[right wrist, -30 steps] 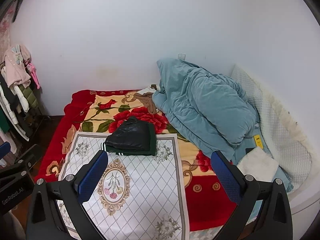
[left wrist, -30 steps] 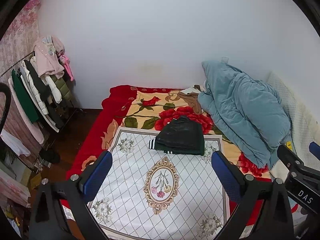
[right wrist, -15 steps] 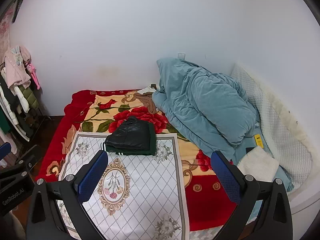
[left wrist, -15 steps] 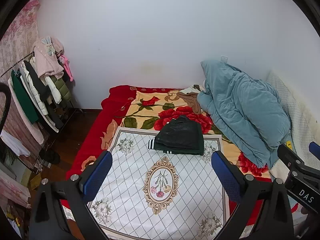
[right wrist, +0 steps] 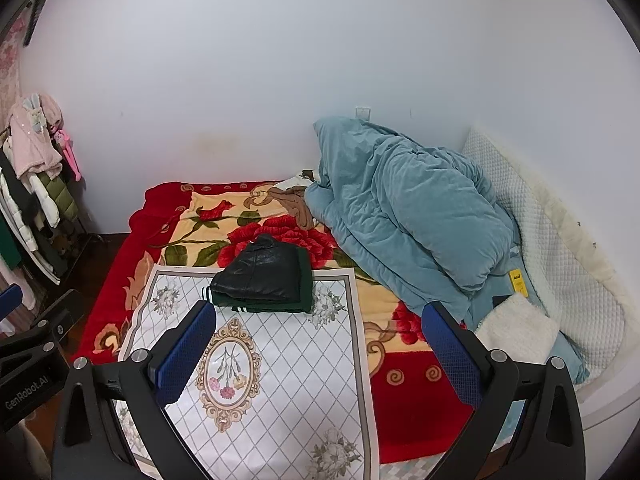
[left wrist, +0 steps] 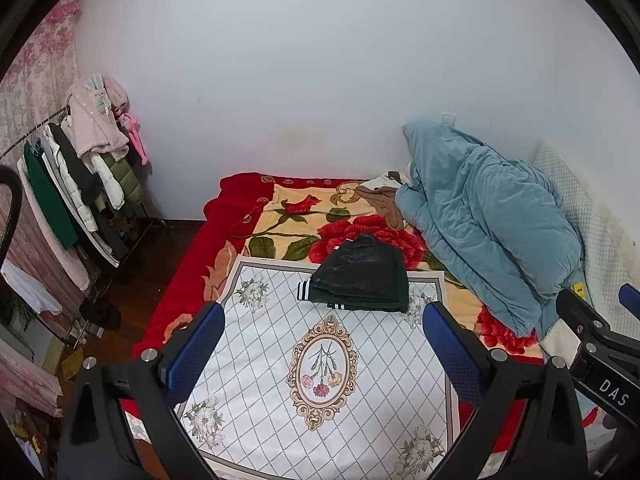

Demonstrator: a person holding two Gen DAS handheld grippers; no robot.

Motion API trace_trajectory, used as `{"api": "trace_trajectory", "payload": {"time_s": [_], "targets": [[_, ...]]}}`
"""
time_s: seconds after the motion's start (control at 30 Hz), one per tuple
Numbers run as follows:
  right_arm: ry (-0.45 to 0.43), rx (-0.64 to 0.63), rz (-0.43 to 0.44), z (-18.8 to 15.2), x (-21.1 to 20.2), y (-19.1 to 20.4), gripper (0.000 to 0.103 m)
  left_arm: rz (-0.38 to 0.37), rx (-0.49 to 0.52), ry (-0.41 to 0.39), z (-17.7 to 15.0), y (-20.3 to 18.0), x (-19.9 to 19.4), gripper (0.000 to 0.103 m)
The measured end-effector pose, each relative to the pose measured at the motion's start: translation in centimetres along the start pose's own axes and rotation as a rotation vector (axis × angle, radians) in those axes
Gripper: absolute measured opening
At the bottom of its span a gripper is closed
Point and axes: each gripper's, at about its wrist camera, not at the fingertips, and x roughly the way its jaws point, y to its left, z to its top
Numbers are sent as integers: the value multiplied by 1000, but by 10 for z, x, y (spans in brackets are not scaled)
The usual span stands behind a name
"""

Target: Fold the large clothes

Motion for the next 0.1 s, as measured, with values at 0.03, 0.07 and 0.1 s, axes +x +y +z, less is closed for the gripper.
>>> {"api": "trace_trajectory", "payload": {"time_s": [0.03,0.07,0.1], "targets": [[0,0,1,0,0,1,103,1,0,1,0,0,0,101],[0,-2,0,0,0,0,103,1,1,3,1,0,0,101],[-1,-3,-1,0,-1,1,103,0,3,5,1,0,0,101]]}}
